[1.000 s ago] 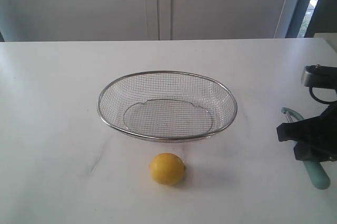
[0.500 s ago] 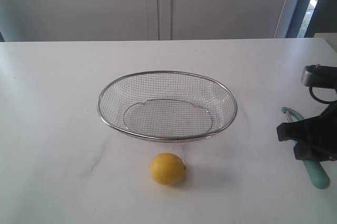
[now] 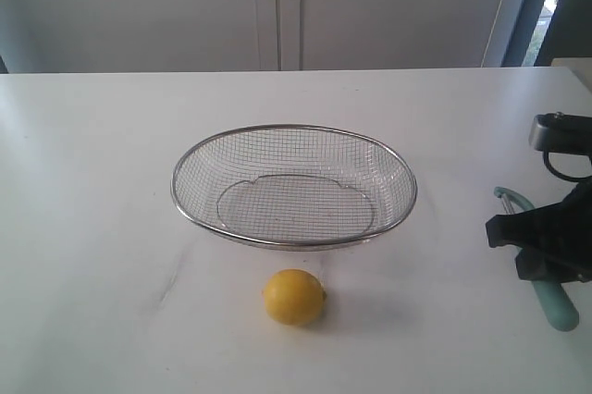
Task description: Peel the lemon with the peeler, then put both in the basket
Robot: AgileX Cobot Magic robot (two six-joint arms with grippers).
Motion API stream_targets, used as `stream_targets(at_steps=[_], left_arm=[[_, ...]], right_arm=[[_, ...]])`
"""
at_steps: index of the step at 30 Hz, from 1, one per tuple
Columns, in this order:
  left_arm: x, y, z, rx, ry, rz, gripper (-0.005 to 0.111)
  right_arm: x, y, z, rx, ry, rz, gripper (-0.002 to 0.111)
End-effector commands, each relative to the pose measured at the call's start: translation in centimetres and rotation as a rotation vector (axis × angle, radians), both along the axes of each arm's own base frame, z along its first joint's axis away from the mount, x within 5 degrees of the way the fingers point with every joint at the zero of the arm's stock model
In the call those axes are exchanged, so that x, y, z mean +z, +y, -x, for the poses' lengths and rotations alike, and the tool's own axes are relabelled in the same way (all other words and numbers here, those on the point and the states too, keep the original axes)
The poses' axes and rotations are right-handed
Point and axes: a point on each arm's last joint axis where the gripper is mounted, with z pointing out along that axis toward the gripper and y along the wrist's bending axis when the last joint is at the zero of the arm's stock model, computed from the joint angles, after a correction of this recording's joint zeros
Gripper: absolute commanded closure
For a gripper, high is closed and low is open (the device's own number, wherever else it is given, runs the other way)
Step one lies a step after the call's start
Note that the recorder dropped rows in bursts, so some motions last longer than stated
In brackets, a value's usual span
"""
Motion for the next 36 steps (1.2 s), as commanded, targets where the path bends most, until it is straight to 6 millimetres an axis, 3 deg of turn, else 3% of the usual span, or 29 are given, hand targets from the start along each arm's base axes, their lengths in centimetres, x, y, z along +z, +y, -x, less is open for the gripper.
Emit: stream_targets(at_steps=[1,7,20,26,36], left_arm=[[1.4,-0.1,0.5,-0.005,0.037,0.023,0.107],[2.8,-0.2,1.0,-0.01,0.118,0.032,0.107],[6.2,-0.3,-0.3,-0.025,0.401,0.045,0.107],[6.8,-0.3,-1.0,-0.029,0.533,0.052,0.107],[7.1,-0.2,-1.3,-0.028,0.526,0.052,0.107]], right_arm=[[0.1,0.0,0.0,0.006,-0.016,0.0,0.108],[0.1,0.0,0.0,0.003,-0.02,-0.005,0.108],[0.1,0.0,0.0,0.003,-0.018,-0.005,0.108],[0.1,0.0,0.0,0.003,-0.018,-0.005,0.108],[0.1,0.0,0.0,0.003,-0.018,-0.005,0.108]])
